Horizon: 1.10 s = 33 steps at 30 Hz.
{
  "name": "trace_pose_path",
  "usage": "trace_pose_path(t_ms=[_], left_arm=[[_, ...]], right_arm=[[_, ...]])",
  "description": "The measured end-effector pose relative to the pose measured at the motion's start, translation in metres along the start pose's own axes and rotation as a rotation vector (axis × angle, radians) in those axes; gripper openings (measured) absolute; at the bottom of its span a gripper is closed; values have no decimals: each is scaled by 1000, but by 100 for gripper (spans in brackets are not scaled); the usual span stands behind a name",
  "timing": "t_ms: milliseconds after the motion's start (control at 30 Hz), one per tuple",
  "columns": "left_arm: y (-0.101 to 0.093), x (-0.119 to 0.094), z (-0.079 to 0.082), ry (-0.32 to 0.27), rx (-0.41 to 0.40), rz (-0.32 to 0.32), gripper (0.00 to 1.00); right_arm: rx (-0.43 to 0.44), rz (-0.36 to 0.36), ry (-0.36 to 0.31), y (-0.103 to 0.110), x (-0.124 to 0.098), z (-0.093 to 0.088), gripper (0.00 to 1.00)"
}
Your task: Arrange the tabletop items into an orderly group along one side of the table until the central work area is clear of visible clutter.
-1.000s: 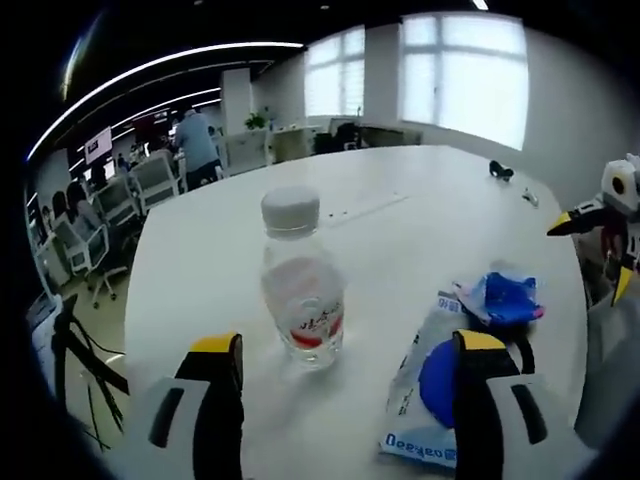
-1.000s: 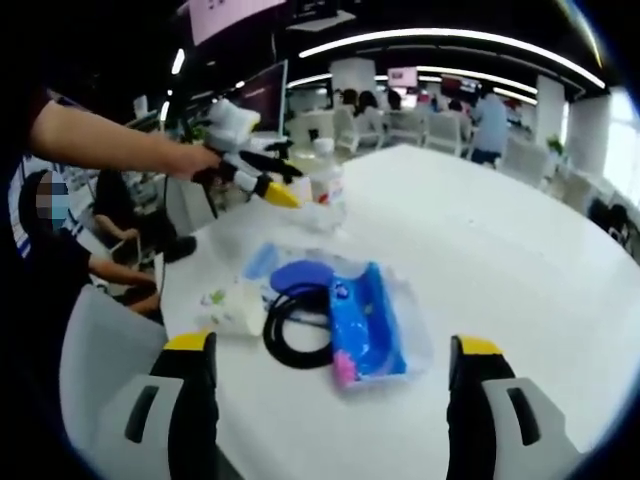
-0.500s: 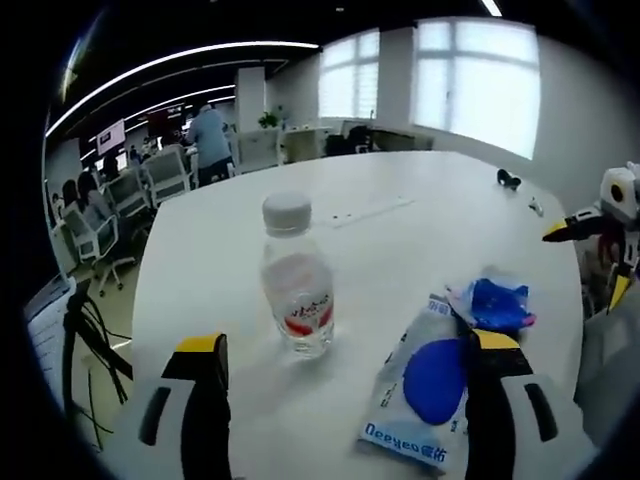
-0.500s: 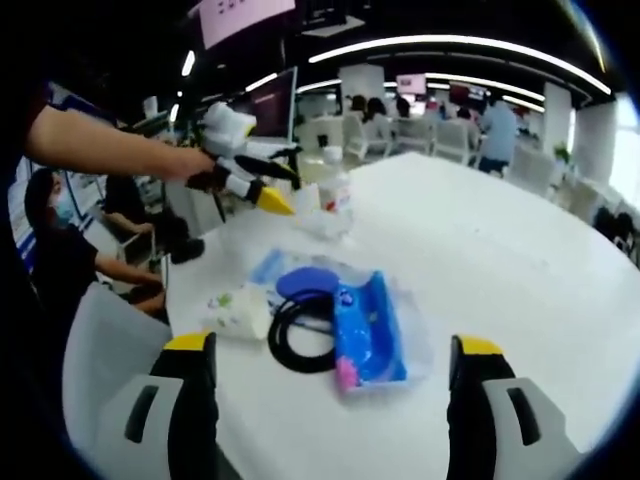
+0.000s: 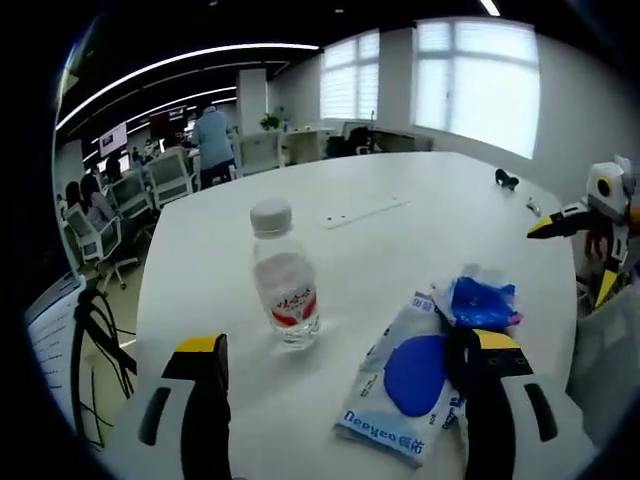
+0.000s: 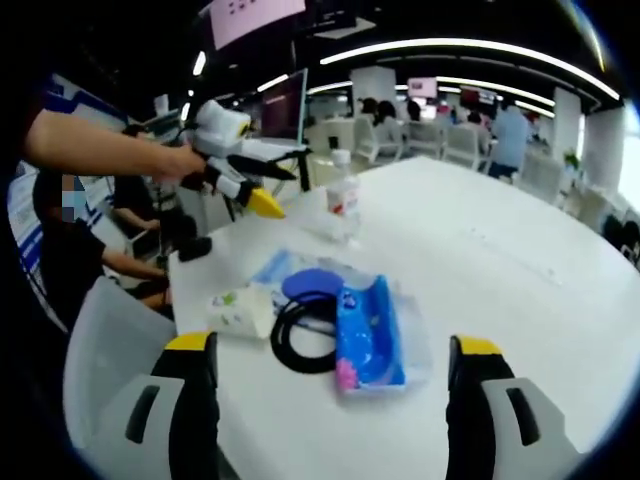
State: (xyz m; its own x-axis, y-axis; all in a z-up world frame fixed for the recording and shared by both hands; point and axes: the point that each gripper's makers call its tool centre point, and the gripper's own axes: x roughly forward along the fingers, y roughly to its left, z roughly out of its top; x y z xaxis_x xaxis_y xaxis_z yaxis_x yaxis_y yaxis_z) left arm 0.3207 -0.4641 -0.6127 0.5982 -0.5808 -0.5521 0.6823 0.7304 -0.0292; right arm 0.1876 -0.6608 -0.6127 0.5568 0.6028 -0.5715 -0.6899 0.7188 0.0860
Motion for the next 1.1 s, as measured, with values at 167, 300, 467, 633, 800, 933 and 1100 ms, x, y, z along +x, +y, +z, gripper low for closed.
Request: trace_pose_path(t_ms=[167, 300, 467, 633, 800, 933, 1100], left_arm=[[-4, -4, -4, 5, -8, 1, 99], [-12, -7, -6, 8, -10, -4, 99], [-22, -10, -8, 17, 1, -19, 99], [-31, -13, -10, 14, 10, -29, 99], [-37, -16, -13, 15, 18, -37, 98], [-43, -18, -19, 26, 17, -51, 97], [-53, -19, -26, 45, 15, -74, 95]], right_arm=[[-10, 11, -4, 1, -1, 2, 91], [-18, 21, -4, 2, -1, 1, 89], [-30, 36, -8, 4, -1, 1, 83], [-38, 58, -3, 8, 0, 1, 81], [-54, 73, 0, 11, 1, 0, 77], [-64, 84, 1, 12, 2, 1, 72], [-68, 103, 11, 16, 3, 0, 66]])
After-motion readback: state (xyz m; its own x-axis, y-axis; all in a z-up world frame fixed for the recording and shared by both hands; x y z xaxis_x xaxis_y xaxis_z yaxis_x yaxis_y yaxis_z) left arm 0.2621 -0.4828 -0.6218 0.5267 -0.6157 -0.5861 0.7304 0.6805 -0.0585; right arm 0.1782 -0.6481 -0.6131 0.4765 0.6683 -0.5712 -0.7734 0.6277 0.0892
